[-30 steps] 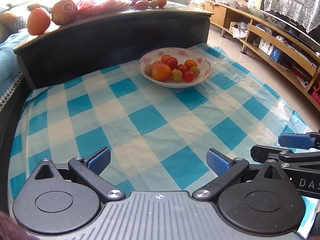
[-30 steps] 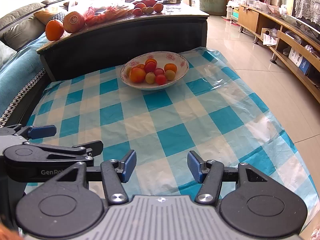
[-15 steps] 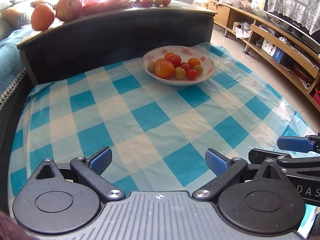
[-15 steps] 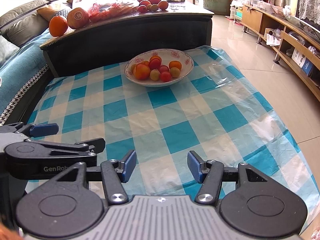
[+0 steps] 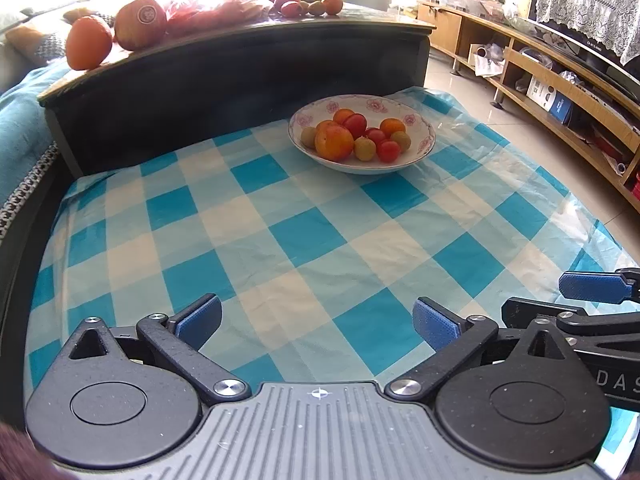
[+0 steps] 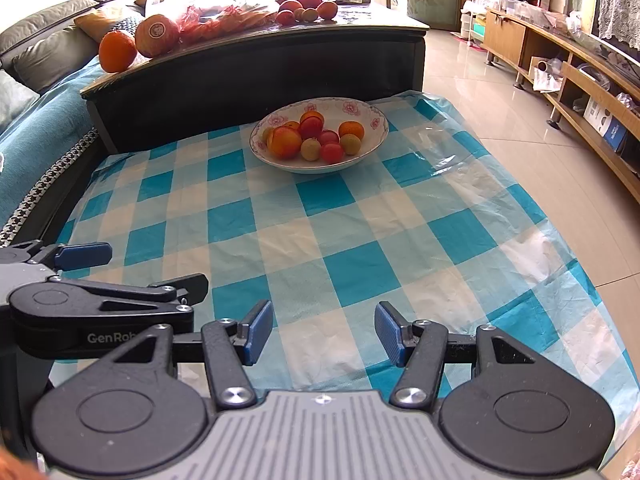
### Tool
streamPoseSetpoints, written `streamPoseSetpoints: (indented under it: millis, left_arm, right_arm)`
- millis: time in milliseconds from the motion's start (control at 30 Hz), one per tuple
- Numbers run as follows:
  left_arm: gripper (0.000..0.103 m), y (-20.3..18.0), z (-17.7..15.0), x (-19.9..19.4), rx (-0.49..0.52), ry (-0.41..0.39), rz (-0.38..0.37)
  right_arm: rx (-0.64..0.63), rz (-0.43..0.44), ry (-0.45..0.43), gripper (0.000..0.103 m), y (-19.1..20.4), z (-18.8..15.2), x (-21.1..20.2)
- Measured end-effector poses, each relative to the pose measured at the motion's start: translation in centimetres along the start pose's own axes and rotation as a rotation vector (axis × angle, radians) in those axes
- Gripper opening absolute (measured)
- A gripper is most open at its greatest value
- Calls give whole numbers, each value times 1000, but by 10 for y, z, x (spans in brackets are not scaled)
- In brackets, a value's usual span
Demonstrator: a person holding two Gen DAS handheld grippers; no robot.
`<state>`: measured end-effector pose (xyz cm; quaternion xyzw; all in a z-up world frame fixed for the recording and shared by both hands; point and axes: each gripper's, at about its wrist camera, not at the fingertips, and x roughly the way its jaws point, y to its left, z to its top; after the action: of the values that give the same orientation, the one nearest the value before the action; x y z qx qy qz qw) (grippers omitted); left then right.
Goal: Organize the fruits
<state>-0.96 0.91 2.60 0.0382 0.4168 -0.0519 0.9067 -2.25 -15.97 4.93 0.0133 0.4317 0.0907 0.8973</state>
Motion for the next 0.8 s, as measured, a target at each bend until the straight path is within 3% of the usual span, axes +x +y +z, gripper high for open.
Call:
streamPoseSetpoints:
  millis: [800]
  left_arm:
    - [101,3,-5,1,-16,2,-4]
  right_arm:
    - [-6,5,7,59,2,-2,3]
